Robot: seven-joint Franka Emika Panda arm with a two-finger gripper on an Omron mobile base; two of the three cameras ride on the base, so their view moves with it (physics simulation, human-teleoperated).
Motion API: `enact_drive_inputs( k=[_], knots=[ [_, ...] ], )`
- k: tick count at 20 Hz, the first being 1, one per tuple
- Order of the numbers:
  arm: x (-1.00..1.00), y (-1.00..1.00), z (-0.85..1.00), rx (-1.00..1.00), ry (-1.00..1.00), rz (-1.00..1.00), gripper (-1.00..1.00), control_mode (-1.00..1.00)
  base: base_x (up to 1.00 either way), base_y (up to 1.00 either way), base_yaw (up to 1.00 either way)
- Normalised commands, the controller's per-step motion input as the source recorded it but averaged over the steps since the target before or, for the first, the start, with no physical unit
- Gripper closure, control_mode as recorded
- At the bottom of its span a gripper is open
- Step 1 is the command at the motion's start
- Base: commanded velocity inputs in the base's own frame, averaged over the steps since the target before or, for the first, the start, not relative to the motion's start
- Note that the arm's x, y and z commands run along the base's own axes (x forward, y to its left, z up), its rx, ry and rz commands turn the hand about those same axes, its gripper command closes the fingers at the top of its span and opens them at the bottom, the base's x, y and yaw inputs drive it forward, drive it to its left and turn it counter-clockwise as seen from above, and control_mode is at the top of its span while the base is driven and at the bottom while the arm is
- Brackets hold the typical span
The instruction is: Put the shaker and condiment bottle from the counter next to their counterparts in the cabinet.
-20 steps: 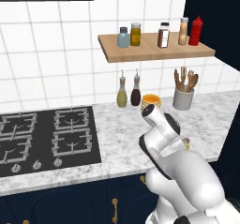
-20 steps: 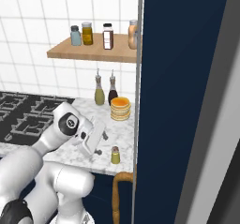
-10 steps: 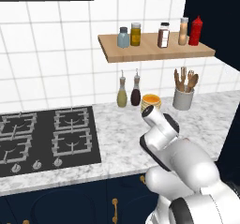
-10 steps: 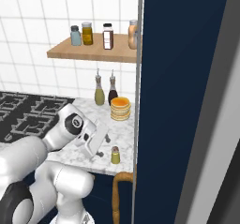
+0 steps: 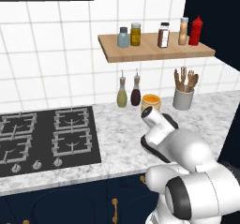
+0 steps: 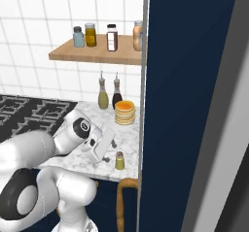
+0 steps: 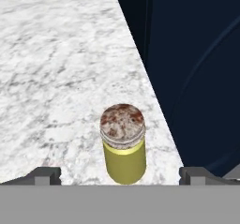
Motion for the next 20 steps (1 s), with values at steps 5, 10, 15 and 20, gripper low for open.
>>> enact_drive_inputs(
  k=[5, 10, 15, 20],
  knots=[
    [0.0, -0.13, 0.0, 0.0, 0.0, 0.0, -1.0, -1.0, 0.0, 0.0, 0.0],
    [0.0, -0.13, -0.03, 0.0, 0.0, 0.0, -1.0, -1.0, 0.0, 0.0, 0.0],
    [0.0, -0.07, -0.02, 0.0, 0.01, 0.0, -1.0, -1.0, 0.0, 0.0, 0.0],
    [0.0, -0.04, -0.01, 0.0, 0.05, 0.0, -1.0, -1.0, 0.0, 0.0, 0.0]
  ],
)
